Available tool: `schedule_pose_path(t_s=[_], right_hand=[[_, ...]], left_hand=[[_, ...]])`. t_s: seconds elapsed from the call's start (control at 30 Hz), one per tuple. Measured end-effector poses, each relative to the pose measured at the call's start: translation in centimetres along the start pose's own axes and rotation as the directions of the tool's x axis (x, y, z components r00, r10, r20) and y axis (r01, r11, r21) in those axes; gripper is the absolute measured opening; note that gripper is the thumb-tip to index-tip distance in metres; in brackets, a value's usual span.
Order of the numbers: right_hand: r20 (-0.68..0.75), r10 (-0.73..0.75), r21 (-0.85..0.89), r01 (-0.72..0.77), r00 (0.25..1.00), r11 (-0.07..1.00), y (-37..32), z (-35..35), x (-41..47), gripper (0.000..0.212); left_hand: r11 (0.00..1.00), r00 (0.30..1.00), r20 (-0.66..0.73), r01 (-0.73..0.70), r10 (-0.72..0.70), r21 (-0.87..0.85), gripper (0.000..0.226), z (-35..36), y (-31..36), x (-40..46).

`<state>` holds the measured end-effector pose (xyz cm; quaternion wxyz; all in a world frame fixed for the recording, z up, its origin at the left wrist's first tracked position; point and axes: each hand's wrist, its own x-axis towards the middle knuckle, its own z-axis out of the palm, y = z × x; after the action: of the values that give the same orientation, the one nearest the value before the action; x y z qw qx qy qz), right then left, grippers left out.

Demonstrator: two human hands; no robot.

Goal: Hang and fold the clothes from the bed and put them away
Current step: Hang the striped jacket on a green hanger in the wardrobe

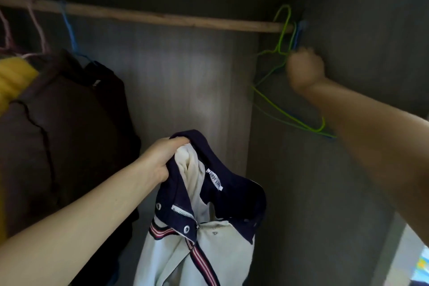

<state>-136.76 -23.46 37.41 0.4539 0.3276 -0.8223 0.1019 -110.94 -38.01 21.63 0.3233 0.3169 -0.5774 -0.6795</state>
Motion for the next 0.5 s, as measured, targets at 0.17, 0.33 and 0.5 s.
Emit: schedule_pose_path(t_s=[0.17,0.33,0.5], right_hand=[[-0.073,0.151,0.423,-0.107,0.986,0.9,-2.6,-1.0,-2.6,0.021],[0.271,0.253,0.934,-0.317,0.929,0.164,-7.6,0.1,-12.1,0.007],[0.417,0.237,0.904,-0.374,0.877,-0.207,-9.5,-2.2,-16.6,0.04]], left_hand=[[0.999,0.999,0.045,-0.002,0.0,0.035,0.008,-0.9,-0.2,1.3],[0.99,0.994,0.091,0.052,-0.064,0.133,0.009,-2.4,-1.9,1.8],[0.972,0.983,0.115,0.116,-0.142,0.205,0.006,-3.5,-4.7,1.8]])
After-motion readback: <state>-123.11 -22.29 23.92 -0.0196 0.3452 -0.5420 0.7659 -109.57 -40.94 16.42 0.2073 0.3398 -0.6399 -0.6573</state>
